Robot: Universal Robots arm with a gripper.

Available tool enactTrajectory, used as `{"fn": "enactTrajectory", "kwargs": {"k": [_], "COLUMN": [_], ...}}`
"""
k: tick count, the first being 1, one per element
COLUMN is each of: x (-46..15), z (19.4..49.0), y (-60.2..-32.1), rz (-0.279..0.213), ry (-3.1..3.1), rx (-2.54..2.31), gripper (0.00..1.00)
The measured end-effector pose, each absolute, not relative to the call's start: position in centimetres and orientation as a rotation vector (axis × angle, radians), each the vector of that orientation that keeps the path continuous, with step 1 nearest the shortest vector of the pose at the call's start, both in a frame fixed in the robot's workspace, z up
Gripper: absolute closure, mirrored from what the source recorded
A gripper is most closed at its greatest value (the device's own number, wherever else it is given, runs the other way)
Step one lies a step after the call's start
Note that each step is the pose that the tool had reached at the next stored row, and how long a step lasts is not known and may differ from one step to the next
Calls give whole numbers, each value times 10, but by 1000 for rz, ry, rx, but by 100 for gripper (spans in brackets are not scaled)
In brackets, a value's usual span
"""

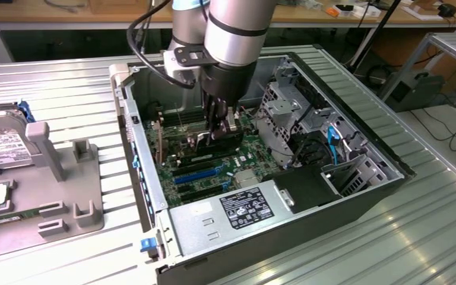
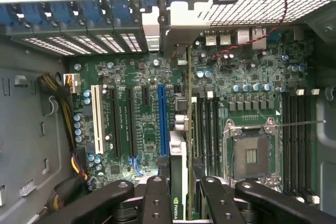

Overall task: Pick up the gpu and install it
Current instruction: 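Insert the gpu into the slot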

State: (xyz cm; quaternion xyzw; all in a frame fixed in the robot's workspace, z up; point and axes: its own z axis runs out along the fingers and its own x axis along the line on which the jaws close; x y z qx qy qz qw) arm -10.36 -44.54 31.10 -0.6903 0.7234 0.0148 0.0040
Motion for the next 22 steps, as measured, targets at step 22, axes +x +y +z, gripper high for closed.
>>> {"fn": "enactTrajectory", "kwargs": {"k": [22], "x": [-120], "z": [268], "y": [-459], "rz": [41], "ry": [2222], "rx": [-2205], "gripper": [73]}}
